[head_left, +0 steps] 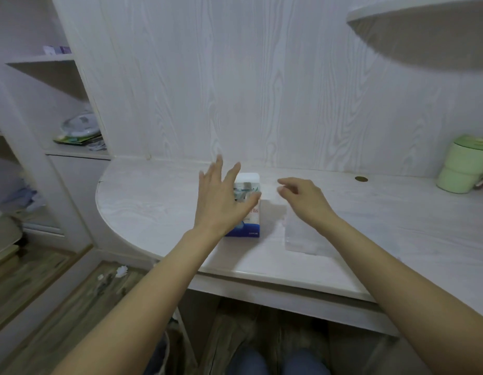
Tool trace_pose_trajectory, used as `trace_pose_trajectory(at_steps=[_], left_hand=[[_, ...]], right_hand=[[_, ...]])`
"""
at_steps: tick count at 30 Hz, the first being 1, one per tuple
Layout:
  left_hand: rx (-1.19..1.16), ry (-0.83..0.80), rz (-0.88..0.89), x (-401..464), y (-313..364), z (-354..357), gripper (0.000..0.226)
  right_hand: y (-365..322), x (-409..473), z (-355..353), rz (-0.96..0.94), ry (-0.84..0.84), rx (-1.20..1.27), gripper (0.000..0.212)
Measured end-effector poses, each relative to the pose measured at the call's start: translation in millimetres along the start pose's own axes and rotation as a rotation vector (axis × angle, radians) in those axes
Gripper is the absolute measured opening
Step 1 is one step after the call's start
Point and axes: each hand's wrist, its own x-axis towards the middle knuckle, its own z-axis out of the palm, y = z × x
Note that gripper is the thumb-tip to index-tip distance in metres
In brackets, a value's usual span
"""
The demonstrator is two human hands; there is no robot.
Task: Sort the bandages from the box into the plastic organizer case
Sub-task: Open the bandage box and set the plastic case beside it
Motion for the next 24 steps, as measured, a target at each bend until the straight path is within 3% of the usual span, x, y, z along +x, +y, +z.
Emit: trace_pose_trajectory(at_steps=[2,4,6,8,11,15,18,20,24], left_hand=[[-0.01,0.155,0.216,-2,14,3,0.05],[-0.034,0.16,0.385,-3,36,10,0.037],[-0.004,-0.113,0.464,-4,60,17,0.037],[0.103,-0.445,0.481,-7,79,35,0.053],[0.26,-0.669,0.454,-11,91,59,0.079],[0.383,-0.634,0.488,-5,98,72,0.062],[0.469,-0.625,0.562,-4,108,66,0.043],[0.53,-0.624,0.598,-9,114,63,0.036],[0.595,-0.649,0.633,-15,121,63,0.033]], right_hand=[[10,-3,-22,-0.023,0.091,-0.04,0.035],[24,-6,-43,-0.021,0.1,-0.115,0.034],[41,-12,-60,0.009,0.035,-0.247,0.034],[56,-22,-74,0.044,-0.044,-0.37,0.036],[70,-39,-84,0.091,-0.127,-0.458,0.048],[76,-52,-86,0.081,-0.163,-0.54,0.07],[73,-57,-90,0.076,-0.29,-0.679,0.083],[73,-61,-89,0.053,-0.351,-0.837,0.083],[76,-65,-75,-0.031,-0.316,-1.052,0.064]])
